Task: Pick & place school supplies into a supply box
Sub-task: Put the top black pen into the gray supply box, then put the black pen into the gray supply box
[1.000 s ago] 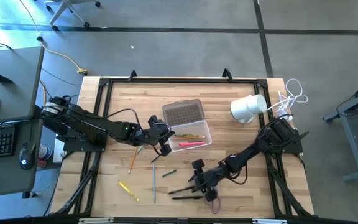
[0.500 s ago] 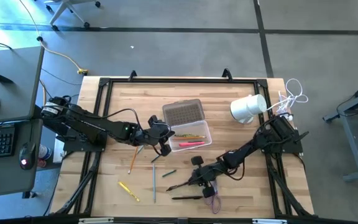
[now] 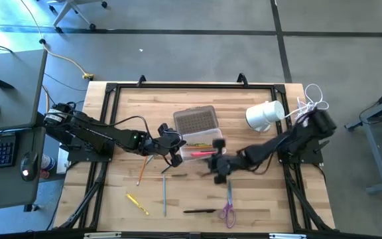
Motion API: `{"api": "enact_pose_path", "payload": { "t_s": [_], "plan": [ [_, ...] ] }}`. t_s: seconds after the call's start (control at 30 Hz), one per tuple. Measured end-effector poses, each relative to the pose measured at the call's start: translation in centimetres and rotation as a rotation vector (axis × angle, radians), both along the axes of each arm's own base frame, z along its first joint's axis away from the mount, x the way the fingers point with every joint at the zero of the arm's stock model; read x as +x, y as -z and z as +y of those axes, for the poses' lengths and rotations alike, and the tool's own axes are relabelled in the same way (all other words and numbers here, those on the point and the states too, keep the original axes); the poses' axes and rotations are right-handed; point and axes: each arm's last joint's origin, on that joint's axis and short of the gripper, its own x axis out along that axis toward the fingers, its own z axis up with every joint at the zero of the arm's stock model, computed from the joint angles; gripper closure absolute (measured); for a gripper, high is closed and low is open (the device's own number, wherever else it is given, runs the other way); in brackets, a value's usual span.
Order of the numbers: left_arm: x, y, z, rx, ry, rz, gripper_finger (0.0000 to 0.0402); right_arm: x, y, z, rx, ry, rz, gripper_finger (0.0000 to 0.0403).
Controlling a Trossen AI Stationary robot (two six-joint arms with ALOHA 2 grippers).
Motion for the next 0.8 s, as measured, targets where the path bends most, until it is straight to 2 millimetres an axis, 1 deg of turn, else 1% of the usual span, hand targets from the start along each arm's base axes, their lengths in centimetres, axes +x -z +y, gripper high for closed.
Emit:
{"api": "enact_pose_path", "payload": {
  "t_s": [0.1,0.17,0.27,0.37,0.47,0.57,0.67,0.8],
  "plan": [
    [0.0,0.0,0.0,0.000,0.001,0.000,0.0355,-1.1,-1.8,-2.0,-0.046,0.108,0.019,0.0389],
    [0.0,0.0,0.0,-0.001,0.001,0.000,0.0355,-1.7,-2.3,-3.3,-0.034,0.163,0.065,0.0383],
    [0.0,0.0,0.0,-0.002,0.001,-0.002,0.0355,-2.2,-1.9,-5.2,-0.015,0.192,0.171,0.0381],
    [0.0,0.0,0.0,-0.002,0.002,-0.003,0.0355,-1.9,-0.7,-6.5,0.037,0.191,0.258,0.0383],
    [0.0,-0.1,0.0,-0.004,0.002,-0.008,0.0355,-1.5,0.5,-7.3,0.058,0.177,0.309,0.0385],
    [0.1,-0.1,0.0,-0.004,0.002,-0.009,0.0355,-1.3,1.0,-7.7,0.048,0.190,0.323,0.0374],
    [0.1,-0.1,0.0,-0.004,0.002,-0.008,0.0355,-1.3,0.9,-8.0,0.053,0.199,0.319,0.0351],
    [0.0,-0.1,0.0,-0.004,0.002,-0.008,0.0355,-1.3,0.3,-7.9,0.062,0.198,0.285,0.0321]
  ]
}}
